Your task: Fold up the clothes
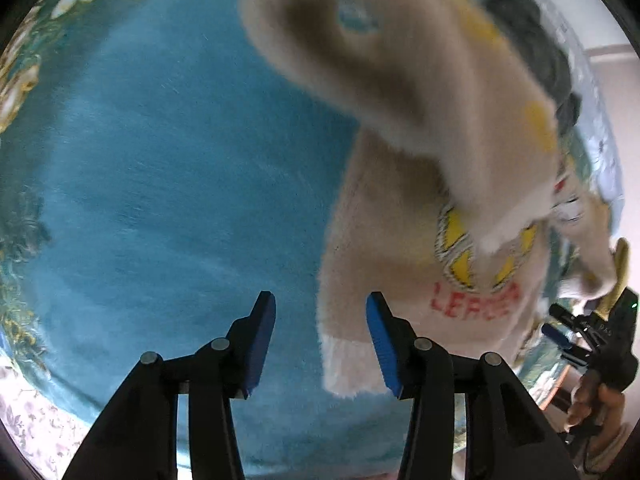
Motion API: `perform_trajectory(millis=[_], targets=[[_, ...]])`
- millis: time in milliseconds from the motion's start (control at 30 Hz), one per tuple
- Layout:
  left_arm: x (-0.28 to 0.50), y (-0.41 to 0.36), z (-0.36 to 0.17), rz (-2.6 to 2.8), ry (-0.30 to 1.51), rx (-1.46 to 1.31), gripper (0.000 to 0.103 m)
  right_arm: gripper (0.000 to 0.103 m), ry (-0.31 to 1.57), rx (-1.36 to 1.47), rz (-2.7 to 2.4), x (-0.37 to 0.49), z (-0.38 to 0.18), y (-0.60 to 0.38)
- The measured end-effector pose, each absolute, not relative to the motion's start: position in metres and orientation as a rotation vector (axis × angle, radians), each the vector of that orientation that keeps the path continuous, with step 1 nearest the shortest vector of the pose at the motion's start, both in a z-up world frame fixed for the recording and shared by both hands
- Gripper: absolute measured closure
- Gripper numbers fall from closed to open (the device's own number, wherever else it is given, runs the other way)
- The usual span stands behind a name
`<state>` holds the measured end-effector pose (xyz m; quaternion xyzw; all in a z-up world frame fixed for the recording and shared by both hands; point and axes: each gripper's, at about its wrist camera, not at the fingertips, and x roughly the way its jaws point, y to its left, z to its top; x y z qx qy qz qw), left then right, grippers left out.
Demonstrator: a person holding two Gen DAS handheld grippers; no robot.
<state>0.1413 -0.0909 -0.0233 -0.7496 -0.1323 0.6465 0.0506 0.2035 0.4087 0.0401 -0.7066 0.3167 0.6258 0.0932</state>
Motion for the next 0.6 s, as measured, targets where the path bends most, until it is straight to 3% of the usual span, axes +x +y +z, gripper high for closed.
perform_trajectory(millis=[167, 233, 267, 300, 400, 600], targets=[[0.146, -0.084, -0.050, 1.952, -0.467, -2.320, 0.056, 0.043, 0.898, -2.112, 1.860, 0.197, 0.015, 0.402], [0.148, -0.085, -0.052, 1.955, -0.525, -2.310, 0.068, 0.045, 0.937, -2.109, 1.869, 0.198, 0.012, 0.399], [0.149, -0.086, -0.052, 1.953, -0.561, -2.304, 0.074, 0.048, 0.955, -2.114, 1.868, 0.199, 0.012, 0.397], [0.150, -0.087, -0.052, 1.956, -0.599, -2.307, 0.075, 0.059, 0.956, -2.118, 1.867, 0.200, 0.012, 0.395], [0.151, -0.092, -0.050, 1.973, -0.656, -2.314, 0.092, 0.091, 0.935, -2.114, 1.866, 0.208, 0.018, 0.391], [0.155, -0.091, -0.027, 2.028, -0.577, -2.245, 0.096, 0.092, 0.980, -2.078, 1.923, 0.230, 0.049, 0.401]])
